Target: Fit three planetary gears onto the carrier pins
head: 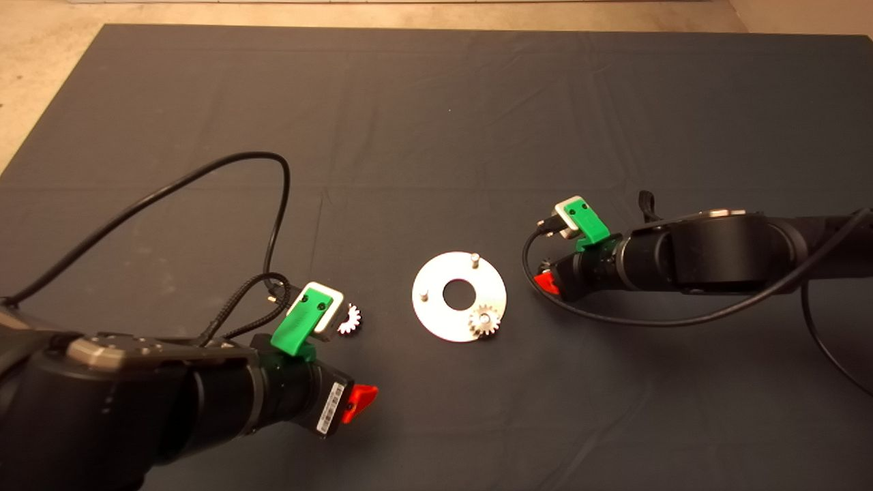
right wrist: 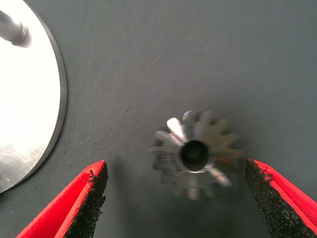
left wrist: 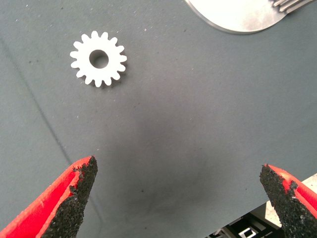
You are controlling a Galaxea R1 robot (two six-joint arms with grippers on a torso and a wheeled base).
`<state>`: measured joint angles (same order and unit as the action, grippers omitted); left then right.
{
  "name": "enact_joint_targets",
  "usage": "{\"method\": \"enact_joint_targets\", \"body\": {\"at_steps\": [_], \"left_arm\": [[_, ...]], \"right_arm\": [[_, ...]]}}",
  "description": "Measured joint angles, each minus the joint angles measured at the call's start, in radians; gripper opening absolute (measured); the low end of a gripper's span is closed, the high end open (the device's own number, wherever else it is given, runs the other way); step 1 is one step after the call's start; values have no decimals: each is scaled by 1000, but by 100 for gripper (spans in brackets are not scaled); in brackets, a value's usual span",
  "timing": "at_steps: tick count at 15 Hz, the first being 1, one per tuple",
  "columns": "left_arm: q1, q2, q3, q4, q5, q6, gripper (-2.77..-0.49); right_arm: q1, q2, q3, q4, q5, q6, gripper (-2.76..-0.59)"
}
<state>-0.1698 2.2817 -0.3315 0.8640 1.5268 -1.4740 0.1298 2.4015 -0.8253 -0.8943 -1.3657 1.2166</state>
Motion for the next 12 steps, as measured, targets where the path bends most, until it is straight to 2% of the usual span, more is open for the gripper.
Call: {"method": "enact_joint_targets", "body": {"at_steps": [7,12], "left_arm": [[0,-2,0,0,0,1,-89],[0,-2,0,0,0,1,-89]], "right_arm": [[-4,10,-6,0,1,-1,-131],[-5,9,-38,-1,0,-10,-138]]}}
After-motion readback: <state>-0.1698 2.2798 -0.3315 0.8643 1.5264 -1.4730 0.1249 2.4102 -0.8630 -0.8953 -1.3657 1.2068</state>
